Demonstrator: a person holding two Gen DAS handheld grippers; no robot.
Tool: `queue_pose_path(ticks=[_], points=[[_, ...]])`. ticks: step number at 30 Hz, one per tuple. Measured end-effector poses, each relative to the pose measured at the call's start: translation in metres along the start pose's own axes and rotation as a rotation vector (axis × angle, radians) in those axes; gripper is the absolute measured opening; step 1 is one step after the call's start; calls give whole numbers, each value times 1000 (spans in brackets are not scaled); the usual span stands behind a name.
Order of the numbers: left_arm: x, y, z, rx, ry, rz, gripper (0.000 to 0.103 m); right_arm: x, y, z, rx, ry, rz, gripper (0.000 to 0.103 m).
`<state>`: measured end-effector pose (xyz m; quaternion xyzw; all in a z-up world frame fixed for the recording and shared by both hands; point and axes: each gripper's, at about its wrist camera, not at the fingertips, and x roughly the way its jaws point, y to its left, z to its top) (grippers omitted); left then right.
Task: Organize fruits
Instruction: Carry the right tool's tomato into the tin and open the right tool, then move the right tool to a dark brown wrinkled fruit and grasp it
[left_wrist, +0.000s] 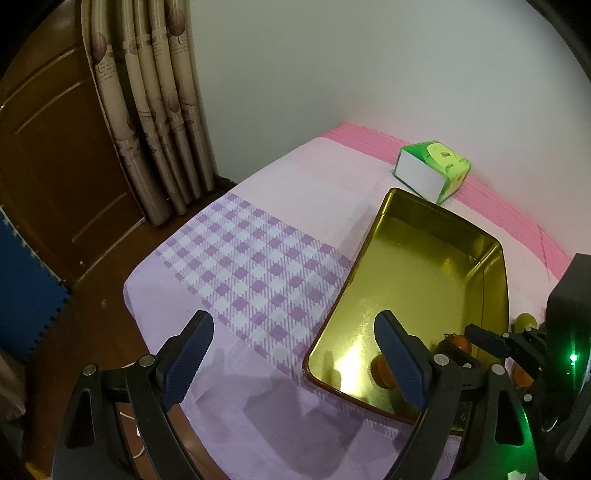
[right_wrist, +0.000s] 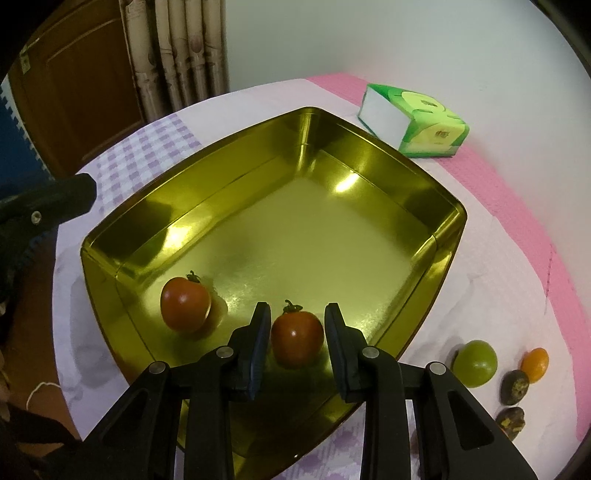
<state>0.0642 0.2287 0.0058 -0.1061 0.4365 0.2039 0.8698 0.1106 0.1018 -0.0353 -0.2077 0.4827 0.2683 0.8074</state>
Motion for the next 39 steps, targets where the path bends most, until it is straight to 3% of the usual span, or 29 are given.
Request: queue_pose_path(ticks=[10,13,24,35,39], points=[[3,-2,0,11,14,-15,86,5,2,-2,14,13,12,33],[3,-5,-1,22,17,-21,86,2,-1,-2,45,1,40,38],[-12,-22,-3,84,-23,-94,86,-68,-38,-20,159,-115,55,49],[-18,-43,-12,175,-19,-122,88,-128,-125,-123,329,-70,-110,51],[-18,-48,-14,191,-17,-122,88,-130,-137,-160,386,-35,-108,51]])
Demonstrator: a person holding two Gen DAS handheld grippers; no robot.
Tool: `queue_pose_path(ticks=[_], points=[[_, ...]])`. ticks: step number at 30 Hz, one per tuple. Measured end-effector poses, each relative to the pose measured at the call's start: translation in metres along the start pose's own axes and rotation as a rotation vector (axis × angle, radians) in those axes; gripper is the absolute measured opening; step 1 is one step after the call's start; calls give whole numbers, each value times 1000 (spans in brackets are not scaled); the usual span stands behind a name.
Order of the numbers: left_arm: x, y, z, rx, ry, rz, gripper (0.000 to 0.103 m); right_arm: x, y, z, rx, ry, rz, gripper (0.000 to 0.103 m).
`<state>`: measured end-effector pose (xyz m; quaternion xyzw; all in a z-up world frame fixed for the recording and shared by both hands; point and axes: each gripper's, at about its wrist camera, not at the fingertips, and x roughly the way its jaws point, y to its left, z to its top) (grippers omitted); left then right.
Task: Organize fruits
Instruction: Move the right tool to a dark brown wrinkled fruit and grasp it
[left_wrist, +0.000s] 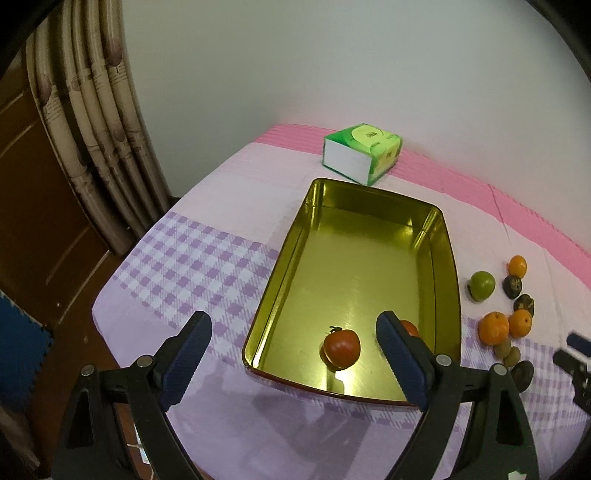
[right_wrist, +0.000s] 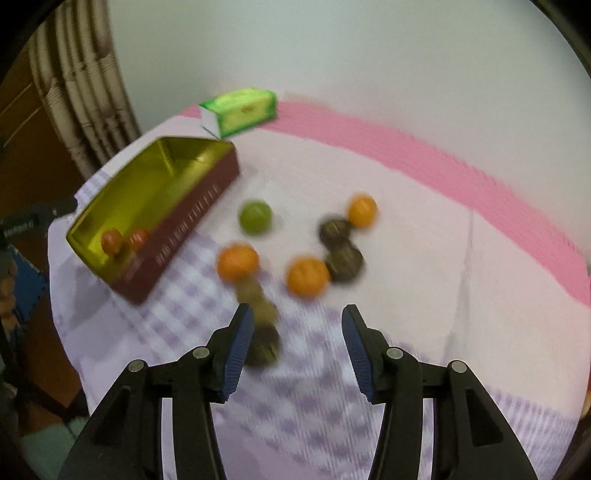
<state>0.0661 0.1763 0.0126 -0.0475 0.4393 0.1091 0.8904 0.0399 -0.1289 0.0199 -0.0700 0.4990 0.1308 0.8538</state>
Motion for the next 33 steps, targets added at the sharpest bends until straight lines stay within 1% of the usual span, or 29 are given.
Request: queue_pose_path(ticks=[3,6,8,12,23,26,27,28,29,33], points=[[-1,-3,-2,13,2,3,88,7,0,-17,17,30,26,51],[-2,-6,-3,23,0,3,88,16,9,-26,8,50,55,51],[-2,-8,-3,30,-3,6,88,23,16,-27,-10,57,71,51],[-1,-10,-4,41,1,11,89,33,27,-25,-41,56,72,51],[2,-11,-5,48,14,5,89,58,30,-21,-42,72,65,51],[2,-12,-5,48,15,7,89,59,30,-23,-34,61,68,47],[2,-12,-5,48,16,8,89,58,30,-23,-34,54,66,44],[2,-12,-5,48,17,7,89,58,30,-24,-33,52,66,37],[3,-12,-5,48,17,6,89,58,29,-24,-30,49,66,35],[3,-13,-5,49,17,9,89,57,25,-26,-18,42,63,35]])
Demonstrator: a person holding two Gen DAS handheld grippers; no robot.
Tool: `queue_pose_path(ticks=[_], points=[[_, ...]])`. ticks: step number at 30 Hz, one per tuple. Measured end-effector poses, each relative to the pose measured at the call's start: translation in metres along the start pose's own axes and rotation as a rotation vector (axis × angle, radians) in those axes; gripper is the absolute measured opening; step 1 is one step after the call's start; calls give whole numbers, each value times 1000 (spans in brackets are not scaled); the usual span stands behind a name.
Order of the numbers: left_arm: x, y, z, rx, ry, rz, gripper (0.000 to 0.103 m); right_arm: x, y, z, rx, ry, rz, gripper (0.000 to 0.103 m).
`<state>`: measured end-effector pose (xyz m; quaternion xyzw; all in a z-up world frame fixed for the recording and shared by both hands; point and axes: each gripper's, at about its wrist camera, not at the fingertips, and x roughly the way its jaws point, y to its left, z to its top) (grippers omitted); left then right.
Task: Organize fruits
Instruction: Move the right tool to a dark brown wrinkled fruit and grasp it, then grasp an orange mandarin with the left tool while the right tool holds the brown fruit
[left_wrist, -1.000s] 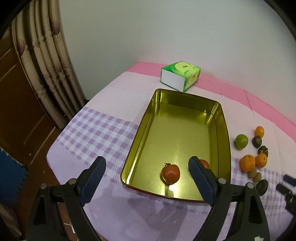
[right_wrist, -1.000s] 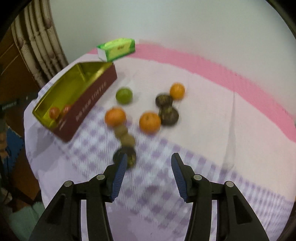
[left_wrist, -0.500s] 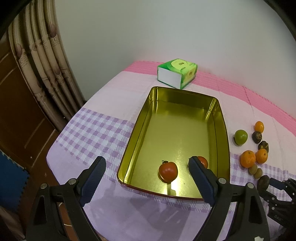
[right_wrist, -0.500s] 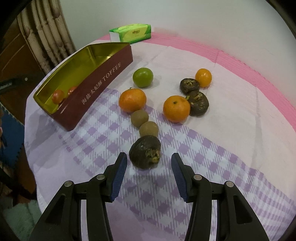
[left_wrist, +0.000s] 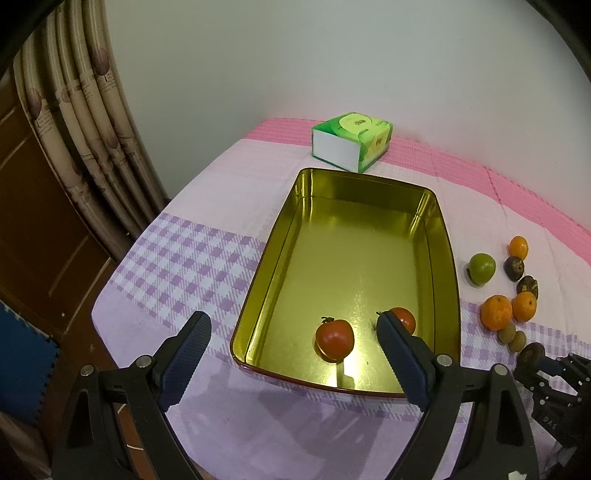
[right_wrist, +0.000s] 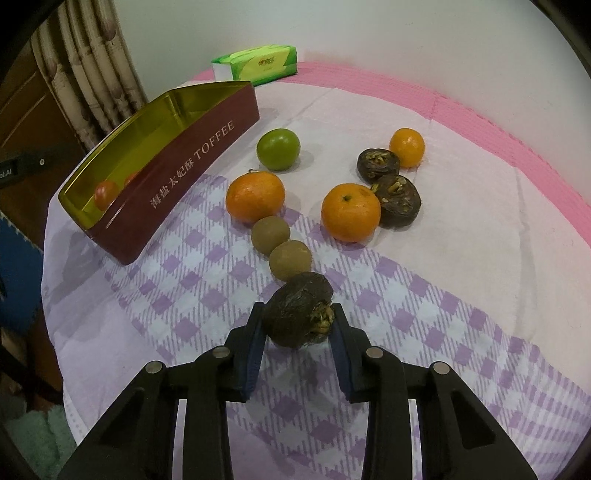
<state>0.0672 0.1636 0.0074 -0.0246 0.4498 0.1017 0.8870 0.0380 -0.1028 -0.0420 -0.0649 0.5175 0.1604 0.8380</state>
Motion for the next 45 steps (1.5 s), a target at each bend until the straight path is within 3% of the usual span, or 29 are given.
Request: queue_pose_path(ticks=[10,16,28,35,45], points=[[1,-6,-3,17,-1,-19,89,-2,-47,0,81,-42,-64,34],[-3,-18,-2,19,10,-105,89,1,-78,5,106,-82,-121,34],[-6,-110,7,148,35,-198,89,9,-113,12,120,-153,-170,34],[15,-149,6,199,109,-229,89,8,-120,8,118,-181,-173,34],[48,-179,15,173,235,-266,87,7,-121,6,123,-184,-165,35]])
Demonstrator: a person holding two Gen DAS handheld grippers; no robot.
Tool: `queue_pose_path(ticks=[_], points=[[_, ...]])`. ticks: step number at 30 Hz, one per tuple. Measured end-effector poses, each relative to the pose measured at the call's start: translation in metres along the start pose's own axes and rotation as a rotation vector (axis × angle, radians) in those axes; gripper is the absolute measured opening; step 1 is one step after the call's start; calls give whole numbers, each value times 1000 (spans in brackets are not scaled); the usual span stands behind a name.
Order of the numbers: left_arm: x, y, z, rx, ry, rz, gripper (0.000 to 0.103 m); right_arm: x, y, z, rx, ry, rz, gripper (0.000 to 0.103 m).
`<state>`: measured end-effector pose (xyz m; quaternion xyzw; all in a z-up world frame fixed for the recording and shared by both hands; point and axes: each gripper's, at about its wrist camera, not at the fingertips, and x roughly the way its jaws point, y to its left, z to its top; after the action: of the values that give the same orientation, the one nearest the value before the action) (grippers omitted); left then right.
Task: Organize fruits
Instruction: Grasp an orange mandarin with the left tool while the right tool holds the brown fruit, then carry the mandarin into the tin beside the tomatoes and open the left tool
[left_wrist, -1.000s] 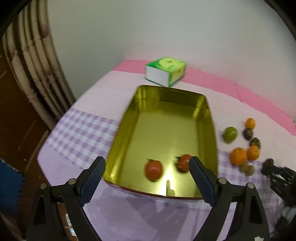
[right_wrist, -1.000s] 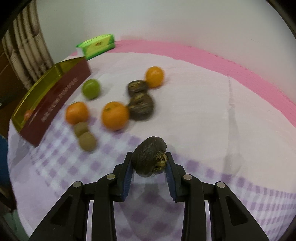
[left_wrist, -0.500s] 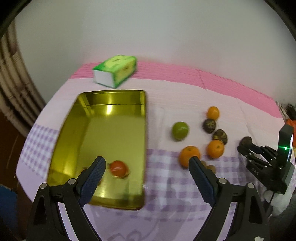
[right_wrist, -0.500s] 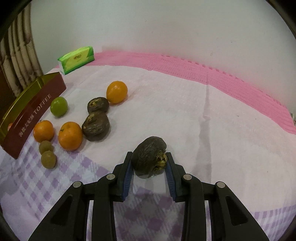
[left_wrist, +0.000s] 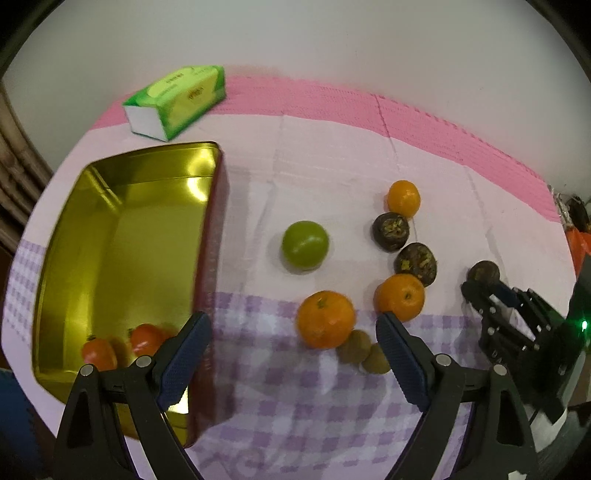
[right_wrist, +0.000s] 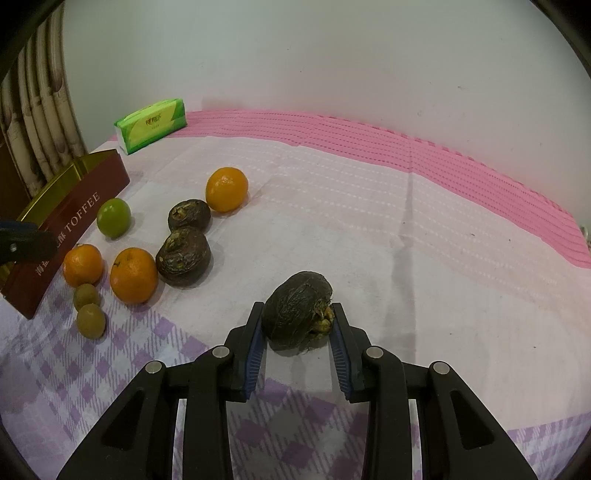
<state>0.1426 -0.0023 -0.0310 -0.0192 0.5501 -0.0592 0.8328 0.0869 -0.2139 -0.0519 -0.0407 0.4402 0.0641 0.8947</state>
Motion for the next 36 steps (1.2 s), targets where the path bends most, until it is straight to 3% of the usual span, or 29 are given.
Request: queue_pose_path(ticks=[5,13,16,36], points=[[15,-6,8,2,55,-42,57,0,0,0,0,0,0,35],[31,-11,13,7,105,-51,52,0,0,0,0,-1,1,35],[37,-13,11,10,128,-61,37,0,0,0,1,-1,2,35],[14,-5,3,20,91,-65,37,0,0,0,0,-1,1,35]])
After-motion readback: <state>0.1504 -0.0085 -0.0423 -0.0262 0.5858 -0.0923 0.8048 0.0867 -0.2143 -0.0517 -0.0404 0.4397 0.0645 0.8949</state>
